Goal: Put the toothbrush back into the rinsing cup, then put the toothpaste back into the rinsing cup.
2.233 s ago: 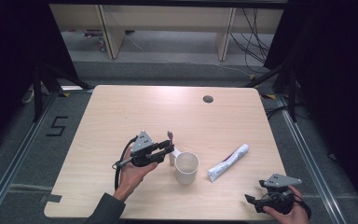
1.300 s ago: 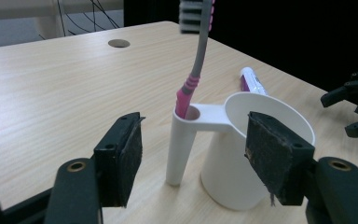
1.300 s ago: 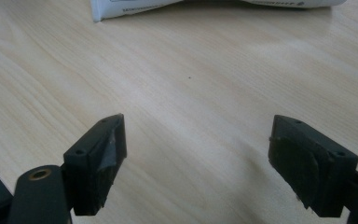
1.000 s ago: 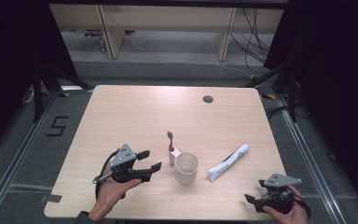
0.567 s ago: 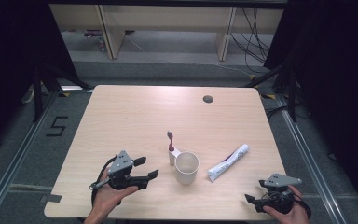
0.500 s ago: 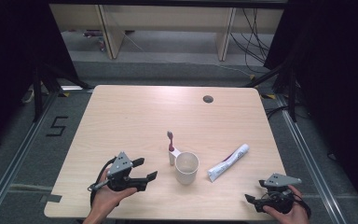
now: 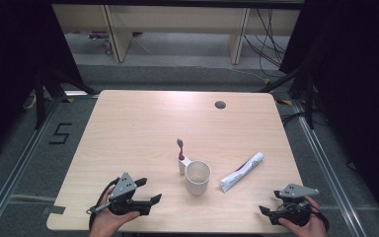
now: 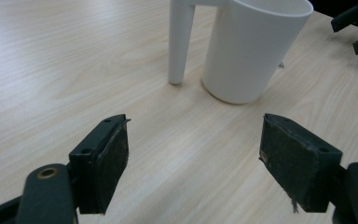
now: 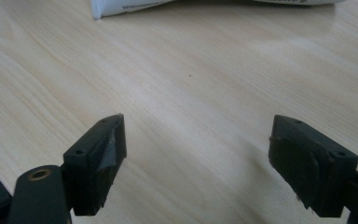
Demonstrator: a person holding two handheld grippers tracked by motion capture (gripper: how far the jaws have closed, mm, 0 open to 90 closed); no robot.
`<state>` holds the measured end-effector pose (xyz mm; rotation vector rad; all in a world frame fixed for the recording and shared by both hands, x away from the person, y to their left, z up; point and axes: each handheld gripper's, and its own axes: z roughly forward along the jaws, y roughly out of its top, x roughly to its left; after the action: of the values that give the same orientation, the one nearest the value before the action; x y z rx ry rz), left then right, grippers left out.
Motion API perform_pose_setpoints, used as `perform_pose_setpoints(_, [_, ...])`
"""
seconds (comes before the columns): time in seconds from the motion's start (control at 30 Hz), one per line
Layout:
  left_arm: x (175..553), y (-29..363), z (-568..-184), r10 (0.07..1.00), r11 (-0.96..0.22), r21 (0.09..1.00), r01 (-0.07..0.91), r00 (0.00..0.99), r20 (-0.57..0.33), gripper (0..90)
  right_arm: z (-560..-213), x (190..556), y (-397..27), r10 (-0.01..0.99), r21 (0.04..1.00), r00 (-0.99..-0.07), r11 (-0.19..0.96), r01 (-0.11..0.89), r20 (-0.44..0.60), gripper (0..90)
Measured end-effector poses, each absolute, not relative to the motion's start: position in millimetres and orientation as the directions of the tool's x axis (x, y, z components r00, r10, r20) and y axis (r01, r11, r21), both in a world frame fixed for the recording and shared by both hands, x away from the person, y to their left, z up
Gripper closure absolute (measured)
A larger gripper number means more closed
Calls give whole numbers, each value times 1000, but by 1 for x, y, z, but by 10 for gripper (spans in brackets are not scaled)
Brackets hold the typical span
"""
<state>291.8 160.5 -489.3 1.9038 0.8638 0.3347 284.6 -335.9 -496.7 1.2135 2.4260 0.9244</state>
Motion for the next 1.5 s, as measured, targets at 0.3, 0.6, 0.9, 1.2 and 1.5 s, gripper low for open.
perform_pose_setpoints(0.3, [280,167,-500,701,-291,849,442,702,-126,211,-497,286,-335,787,647,-615,448,617,41,199])
perform_pose_setpoints(0.6, [272,166,-503,693,-317,838,443,712,-114,194,-496,286,-335,788,654,-615,452,606,26,199])
perform_pose_setpoints(0.9, [270,163,-506,687,-347,824,448,720,-102,190,-489,292,-333,765,670,-643,488,560,-20,197])
perform_pose_setpoints(1.2, [269,163,-508,691,-351,818,455,715,-102,187,-486,305,-328,738,673,-670,535,511,-77,201])
perform_pose_setpoints(1.5, [268,164,-509,695,-350,819,455,712,-99,186,-484,314,-320,724,668,-680,562,488,-112,203])
